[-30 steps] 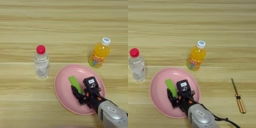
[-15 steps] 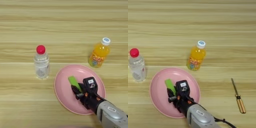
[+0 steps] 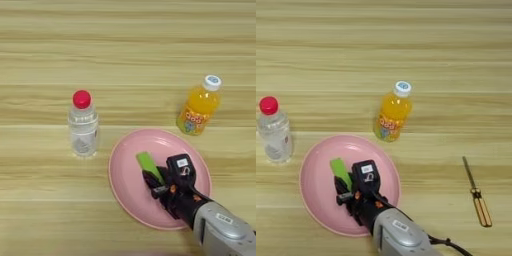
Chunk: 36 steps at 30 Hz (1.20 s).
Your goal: Move the objects on the table
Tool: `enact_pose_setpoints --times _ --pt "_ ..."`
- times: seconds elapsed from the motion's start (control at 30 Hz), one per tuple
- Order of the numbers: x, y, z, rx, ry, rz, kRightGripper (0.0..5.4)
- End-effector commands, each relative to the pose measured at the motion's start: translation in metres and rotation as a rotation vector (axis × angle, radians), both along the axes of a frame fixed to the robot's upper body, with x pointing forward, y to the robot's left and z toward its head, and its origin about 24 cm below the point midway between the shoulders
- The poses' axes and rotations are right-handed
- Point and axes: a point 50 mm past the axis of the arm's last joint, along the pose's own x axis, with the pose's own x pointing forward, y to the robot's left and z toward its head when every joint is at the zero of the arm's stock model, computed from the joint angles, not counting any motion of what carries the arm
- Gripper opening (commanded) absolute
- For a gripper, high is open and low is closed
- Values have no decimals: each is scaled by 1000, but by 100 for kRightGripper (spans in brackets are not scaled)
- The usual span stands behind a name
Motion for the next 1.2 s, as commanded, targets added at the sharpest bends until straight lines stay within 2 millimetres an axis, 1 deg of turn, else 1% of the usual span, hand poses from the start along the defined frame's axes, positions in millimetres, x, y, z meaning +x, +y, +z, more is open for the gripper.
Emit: enact_pose_setpoints --times 0.03,0.53,0.9,1.2 --pt "3 -5 13 -21 -64 -27 143" --pt "2 -17 32 -49 -126 -67 141" --pt "4 -33 43 -79 -172 -119 141" --pt "4 -49 46 -107 -183 -166 141"
